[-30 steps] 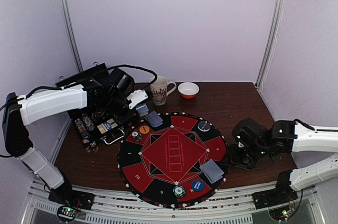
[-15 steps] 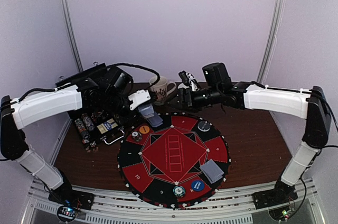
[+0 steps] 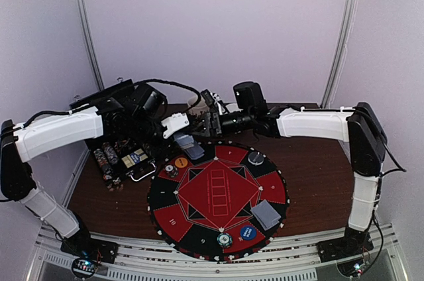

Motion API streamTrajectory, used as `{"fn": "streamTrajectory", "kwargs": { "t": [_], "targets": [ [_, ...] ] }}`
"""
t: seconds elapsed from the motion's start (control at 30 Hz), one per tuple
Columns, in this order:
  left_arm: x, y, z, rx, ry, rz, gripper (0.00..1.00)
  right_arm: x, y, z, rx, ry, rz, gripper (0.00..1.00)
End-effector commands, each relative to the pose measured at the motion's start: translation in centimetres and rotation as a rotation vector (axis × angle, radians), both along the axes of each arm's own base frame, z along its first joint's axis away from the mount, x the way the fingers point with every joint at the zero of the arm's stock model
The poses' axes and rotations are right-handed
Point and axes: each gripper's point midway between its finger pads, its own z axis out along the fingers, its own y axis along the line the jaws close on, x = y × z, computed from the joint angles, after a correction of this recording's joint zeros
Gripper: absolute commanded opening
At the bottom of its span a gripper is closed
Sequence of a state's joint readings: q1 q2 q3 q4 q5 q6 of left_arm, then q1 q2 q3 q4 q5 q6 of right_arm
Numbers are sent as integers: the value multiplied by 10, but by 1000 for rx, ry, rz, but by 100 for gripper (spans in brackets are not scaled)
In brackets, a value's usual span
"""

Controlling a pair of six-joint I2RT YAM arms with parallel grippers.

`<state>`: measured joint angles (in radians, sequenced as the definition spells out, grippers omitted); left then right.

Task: Distribute texas hold em gaming equipment
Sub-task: Pick up the poker card from the face-down deck piles.

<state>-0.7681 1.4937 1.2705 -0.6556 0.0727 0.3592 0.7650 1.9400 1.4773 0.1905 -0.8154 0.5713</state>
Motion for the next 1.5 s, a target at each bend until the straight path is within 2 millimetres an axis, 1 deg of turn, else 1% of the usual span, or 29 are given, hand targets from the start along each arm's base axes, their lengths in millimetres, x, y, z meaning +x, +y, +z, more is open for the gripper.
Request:
{"fn": "streamTrajectory", "kwargs": {
  "t": [0.0, 0.13, 0.23, 0.3, 0.37, 0.5, 0.7, 0.8, 1.1, 1.27, 1.47],
  "targets": [
    [5, -14, 22, -60, -37, -34, 45, 2, 15, 8, 32, -34, 29, 78],
    [6, -15, 22, -59, -41, -36, 45, 7, 19, 0, 9, -39, 15, 76],
    [6, -15, 22, -57, -42, -37, 45, 10, 15, -8, -35, -44, -3, 70],
    [7, -14, 21, -51, -45, -33, 45, 13, 10, -10, -57, -54, -20, 65],
    [8, -12, 19, -40, -47, -26, 45, 14, 4, -9, -68, -57, -29, 60],
    [10, -8, 12, -13, -50, -14, 45, 16, -7, -7, -101, -72, -56, 54],
    [12, -7, 7, 1, -47, -7, 44, 13, -11, -1, -121, -77, -54, 51],
    [12, -6, 6, 9, -49, -3, 44, 12, -13, 1, -126, -80, -57, 47],
    [15, -4, 1, 30, -50, 12, 44, 6, -18, 12, -132, -83, -51, 27],
    [16, -2, -3, 40, -47, 19, 45, 4, -22, 14, -153, -87, -52, 21],
    [16, 0, -4, 45, -48, 29, 45, 5, -30, 17, -186, -105, -81, 10]
  ]
}}
